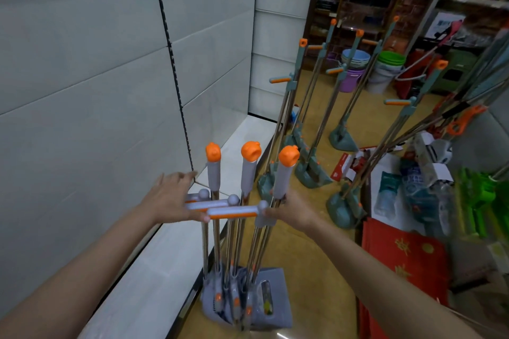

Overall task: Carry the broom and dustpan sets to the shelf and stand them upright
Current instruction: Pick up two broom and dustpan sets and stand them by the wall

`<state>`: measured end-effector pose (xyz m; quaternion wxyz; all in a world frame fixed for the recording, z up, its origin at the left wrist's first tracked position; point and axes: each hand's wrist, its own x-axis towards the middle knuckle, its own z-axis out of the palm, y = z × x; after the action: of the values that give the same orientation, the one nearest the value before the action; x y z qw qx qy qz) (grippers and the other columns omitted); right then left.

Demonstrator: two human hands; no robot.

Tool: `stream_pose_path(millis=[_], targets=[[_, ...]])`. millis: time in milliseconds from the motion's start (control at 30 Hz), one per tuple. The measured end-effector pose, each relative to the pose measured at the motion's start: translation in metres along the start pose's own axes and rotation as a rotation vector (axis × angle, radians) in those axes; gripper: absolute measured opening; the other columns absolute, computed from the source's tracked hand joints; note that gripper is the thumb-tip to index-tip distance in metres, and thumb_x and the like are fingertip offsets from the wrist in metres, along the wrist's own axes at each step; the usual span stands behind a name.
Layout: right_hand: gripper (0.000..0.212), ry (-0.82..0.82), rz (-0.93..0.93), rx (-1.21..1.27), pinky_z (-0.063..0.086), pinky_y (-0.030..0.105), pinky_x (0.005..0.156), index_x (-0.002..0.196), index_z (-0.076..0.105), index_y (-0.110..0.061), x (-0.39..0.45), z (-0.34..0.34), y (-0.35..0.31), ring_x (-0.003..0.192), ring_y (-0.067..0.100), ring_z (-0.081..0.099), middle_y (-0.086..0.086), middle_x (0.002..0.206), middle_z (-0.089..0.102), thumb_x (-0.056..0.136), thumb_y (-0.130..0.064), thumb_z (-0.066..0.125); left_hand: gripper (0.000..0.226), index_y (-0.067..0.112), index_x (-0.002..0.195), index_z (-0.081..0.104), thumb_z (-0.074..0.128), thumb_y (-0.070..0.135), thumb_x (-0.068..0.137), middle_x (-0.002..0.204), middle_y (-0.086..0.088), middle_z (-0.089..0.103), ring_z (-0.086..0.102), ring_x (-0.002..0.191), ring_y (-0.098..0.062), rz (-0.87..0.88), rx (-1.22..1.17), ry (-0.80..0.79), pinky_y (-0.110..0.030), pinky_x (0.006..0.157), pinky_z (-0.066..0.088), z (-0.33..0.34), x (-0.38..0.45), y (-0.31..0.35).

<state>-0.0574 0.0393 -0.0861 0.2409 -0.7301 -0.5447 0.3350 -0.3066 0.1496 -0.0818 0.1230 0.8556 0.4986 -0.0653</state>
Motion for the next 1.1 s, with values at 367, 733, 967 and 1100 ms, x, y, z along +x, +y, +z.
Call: stream_pose_path(millis=[367,733,967,1100], targets=[[0.062,-0.298,0.105,0.434,0.047,0.038,0.076,0.128,0.045,-0.032,0.003,0.018,0.007,0.085,0.019,0.059,-0.005,0.099,0.058,0.079,-0.008,0.071,0.030,0.013,0.107,0.044,0.051,0.022,0.079,0.113,-0.009,0.063,0.059,0.101,-0.033,0.059,0.106,0.030,-0.035,0.071,0.041,0.034,0.010,0.021],[0.029,-0.335,-0.071,0.411,0.056,0.033,0.051,0.110,0.067,-0.008,0.036,-0.045,-0.077,0.065,0.014,0.064,0.004,0.081,0.066,0.085,-0.022,0.067,0.027,0.017,0.106,0.049,0.051,0.026,0.081,0.117,-0.009,0.064,0.060,0.108,-0.033,-0.165,0.099,0.283,-0.038,0.077,0.047,-0.034,-0.035,0.037],[0.010,-0.532,-0.232,0.338,0.046,0.075,0.076,0.089,0.066,-0.017,0.035,-0.069,-0.189,0.110,0.037,0.054,0.007,0.105,0.064,0.080,-0.018,0.071,0.031,0.016,0.108,0.053,0.054,0.022,0.078,0.110,-0.017,0.066,0.061,0.102,-0.038,-0.497,0.161,0.494,-0.036,0.070,0.040,-0.108,-0.110,0.036],[0.007,-0.618,-0.321,0.287,0.045,0.075,0.078,0.082,0.066,-0.016,0.030,-0.058,-0.219,0.109,0.035,0.054,0.003,0.096,0.062,0.079,-0.015,0.072,0.031,0.015,0.108,0.053,0.055,0.021,0.078,0.106,-0.017,0.067,0.060,0.097,-0.040,-0.661,0.173,0.539,-0.033,0.066,0.032,-0.111,-0.141,0.038]])
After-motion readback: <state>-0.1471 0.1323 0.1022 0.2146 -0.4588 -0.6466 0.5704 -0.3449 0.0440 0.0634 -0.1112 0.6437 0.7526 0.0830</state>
